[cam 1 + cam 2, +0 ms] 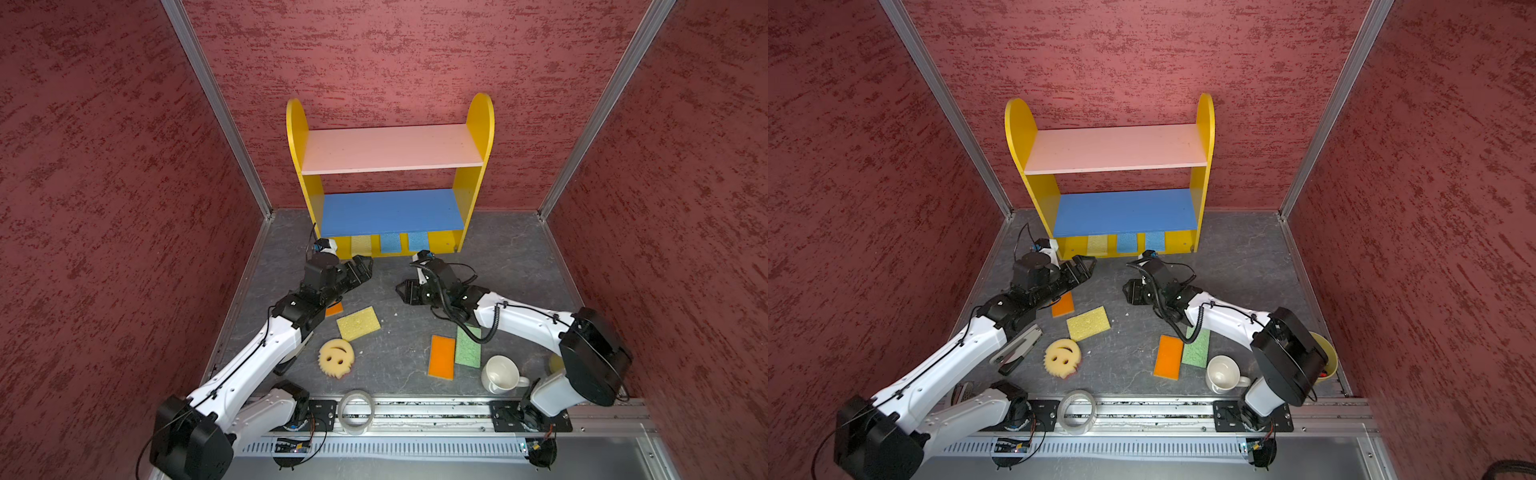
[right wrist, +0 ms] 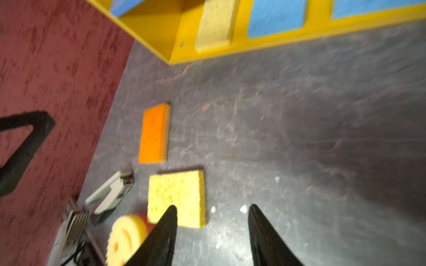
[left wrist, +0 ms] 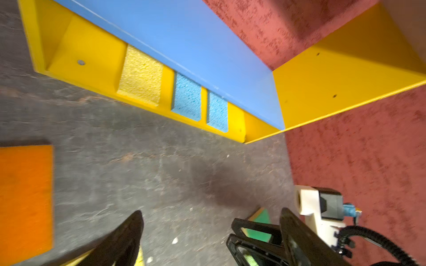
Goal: Arrange cleaning sponges on a shelf
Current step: Pick up the cleaning sponge at the center of the table.
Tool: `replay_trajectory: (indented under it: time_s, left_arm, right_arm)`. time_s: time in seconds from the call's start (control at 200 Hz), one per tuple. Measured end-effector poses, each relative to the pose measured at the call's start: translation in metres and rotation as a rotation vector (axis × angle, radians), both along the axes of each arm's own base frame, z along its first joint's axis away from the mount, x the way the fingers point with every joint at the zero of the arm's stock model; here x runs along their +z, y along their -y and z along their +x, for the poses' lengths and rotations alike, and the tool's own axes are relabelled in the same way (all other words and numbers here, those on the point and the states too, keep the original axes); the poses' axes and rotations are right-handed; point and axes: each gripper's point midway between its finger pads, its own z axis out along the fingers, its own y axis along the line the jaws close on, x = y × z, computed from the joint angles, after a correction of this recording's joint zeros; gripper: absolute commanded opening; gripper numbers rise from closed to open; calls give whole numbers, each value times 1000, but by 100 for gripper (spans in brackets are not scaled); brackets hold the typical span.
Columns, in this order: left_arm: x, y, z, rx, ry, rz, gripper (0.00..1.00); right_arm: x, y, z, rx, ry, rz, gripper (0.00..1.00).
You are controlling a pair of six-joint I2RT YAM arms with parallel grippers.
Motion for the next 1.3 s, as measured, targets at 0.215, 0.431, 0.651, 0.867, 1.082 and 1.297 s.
replay_trajectory:
  time_s: [0.215, 0.431, 0.651, 0.867, 1.082, 1.297]
  left_arm:
    - [-70, -34, -39, 83, -214, 31, 99]
    - [-74, -47, -53, 123, -238, 25, 99]
    - [-70, -64, -54, 180, -232, 15, 99]
    - [-70, -74, -54, 214, -233, 9, 99]
    - [-82, -79, -58, 229, -252, 15, 99]
    - [-86, -85, -58, 251, -249, 5, 100]
  right_arm:
    - [-33, -43, -23, 200, -25, -102, 99]
    - [-62, -64, -21, 276, -62, -148, 46]
    - [-71, -82, -11, 299, -80, -146, 26]
    - [-87, -77, -13, 299, -115, -197, 28]
    - [-97, -75, -15, 298, -135, -216, 32]
    - [-105, -75, -16, 303, -150, -221, 29]
